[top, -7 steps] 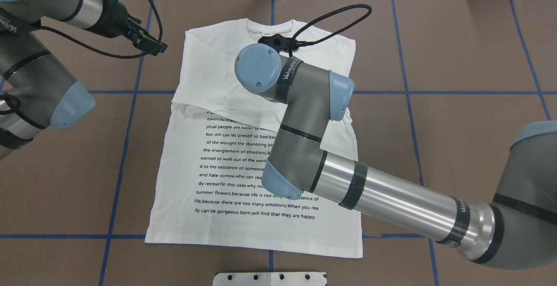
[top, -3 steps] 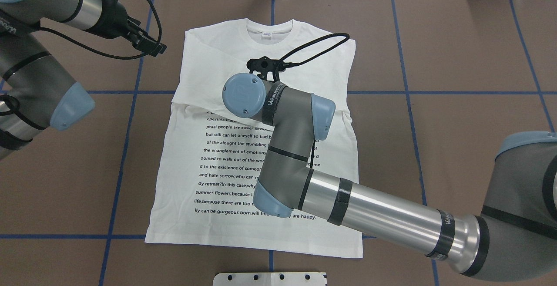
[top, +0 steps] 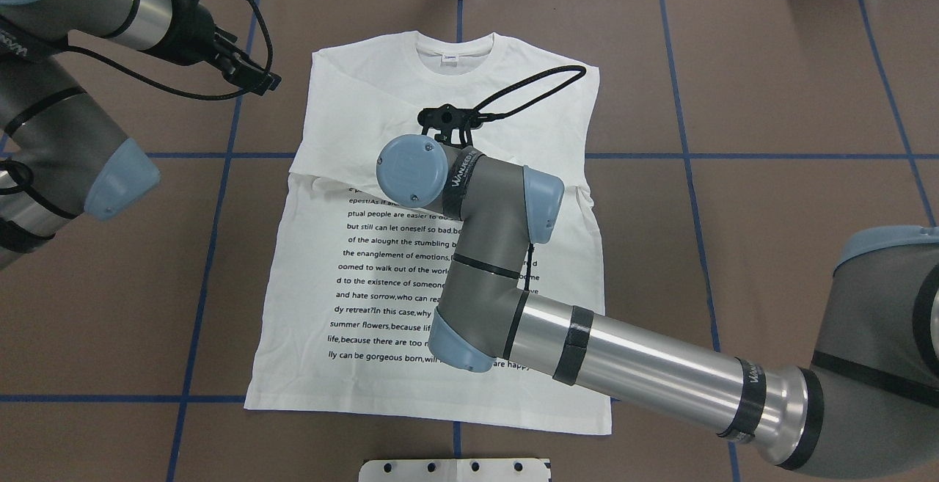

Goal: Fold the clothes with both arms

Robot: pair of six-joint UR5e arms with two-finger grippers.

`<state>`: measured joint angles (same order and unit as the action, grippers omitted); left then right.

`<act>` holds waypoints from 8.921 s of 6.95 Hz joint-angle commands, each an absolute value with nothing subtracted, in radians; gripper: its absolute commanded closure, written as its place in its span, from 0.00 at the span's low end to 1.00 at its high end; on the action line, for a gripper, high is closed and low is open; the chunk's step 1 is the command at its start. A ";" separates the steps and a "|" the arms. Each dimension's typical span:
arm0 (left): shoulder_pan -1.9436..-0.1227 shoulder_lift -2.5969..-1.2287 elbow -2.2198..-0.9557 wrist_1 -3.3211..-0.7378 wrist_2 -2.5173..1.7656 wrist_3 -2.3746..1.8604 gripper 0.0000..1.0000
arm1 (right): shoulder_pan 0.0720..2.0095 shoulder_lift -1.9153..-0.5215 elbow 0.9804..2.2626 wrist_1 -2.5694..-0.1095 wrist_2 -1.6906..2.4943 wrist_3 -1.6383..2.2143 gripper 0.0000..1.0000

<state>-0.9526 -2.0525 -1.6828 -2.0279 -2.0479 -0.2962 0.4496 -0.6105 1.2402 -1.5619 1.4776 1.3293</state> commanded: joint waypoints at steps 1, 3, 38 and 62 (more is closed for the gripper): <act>-0.953 -2.052 -1.683 -2.028 -2.048 -0.296 0.00 | 0.449 -0.614 1.233 -1.563 1.465 1.316 0.49; -0.953 -2.052 -1.683 -2.028 -2.048 -0.296 0.00 | 0.451 -0.626 1.233 -1.565 1.465 1.298 0.52; -0.087 -1.549 -2.080 -1.947 -1.424 -1.367 0.41 | 0.184 -1.381 2.240 -1.655 1.327 1.612 0.00; -0.104 -1.589 -2.224 -1.936 -1.468 -1.381 1.00 | -0.175 -1.462 2.083 -1.516 0.982 1.907 0.47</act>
<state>-0.1043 -1.5893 -2.2192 -1.9359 -1.4680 -1.3792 -0.1692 -1.4617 2.0843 -1.5156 0.9865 1.9063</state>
